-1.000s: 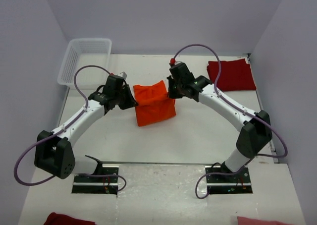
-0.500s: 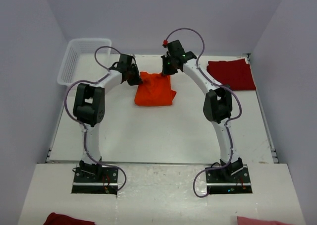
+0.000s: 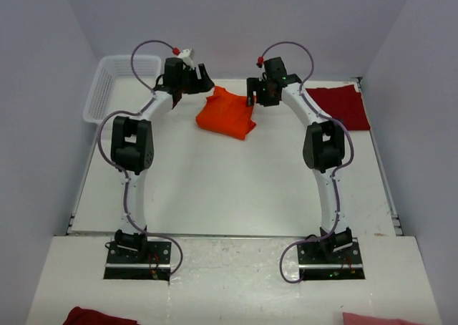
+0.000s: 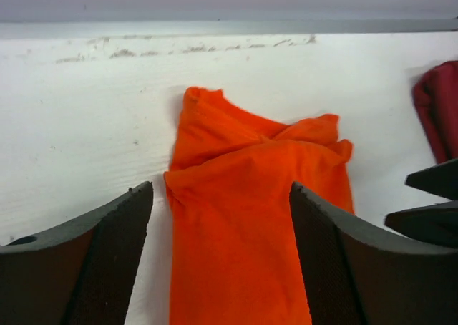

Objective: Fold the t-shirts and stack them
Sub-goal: Fold the long partially folded tshirt into a neat square

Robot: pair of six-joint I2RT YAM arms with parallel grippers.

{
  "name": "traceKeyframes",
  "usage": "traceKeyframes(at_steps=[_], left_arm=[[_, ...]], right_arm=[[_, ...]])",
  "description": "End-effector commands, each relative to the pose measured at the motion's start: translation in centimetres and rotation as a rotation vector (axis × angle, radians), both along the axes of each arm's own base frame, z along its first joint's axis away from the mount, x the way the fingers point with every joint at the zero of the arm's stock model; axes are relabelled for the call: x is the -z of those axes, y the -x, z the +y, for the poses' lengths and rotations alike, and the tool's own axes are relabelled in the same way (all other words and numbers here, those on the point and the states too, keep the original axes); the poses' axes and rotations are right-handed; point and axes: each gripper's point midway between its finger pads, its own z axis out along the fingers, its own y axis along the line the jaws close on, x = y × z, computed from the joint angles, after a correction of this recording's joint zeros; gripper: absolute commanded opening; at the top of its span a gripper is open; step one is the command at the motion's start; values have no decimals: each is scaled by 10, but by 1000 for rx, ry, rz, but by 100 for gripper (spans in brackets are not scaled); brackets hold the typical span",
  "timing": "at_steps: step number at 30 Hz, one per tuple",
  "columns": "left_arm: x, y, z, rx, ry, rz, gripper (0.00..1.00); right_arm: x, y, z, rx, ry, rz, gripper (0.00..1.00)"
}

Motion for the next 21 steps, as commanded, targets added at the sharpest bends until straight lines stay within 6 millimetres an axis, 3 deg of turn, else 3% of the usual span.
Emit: traceKeyframes(at_steps=[1,3,4,5,6,7,8,10,14,21], left_arm=[[-102,1,-3,9,5,-239,79],[-108,17,-11,20,12,-235,79],[-91,25,-9,-3,-5,-218,80],[-100,35,-19,16,-2,-233,79],[-97,41,-25,36,2,-228,77],[-87,52,-36,93,24,-220,61],[-82,56,-43,115,43,-202,44],[-63,62,-49,124,68,-144,0],[-43,68,-61,164,140,-102,0],[-17,54,-74,228,157,-78,0]], right_arm=[[-75,5,10,-31,-25,-130,78],[-79,15,15,-58,-27,-126,78],[-81,15,18,-53,-16,-146,78],[-78,23,18,-60,-22,-134,75],[-78,26,21,-64,-45,-122,68],[-78,31,29,-97,-86,-104,52],[-77,33,32,-86,-106,-84,1],[-73,36,35,-66,-138,-49,0],[-61,48,64,-145,-298,60,0],[-39,48,87,-199,-413,135,0]])
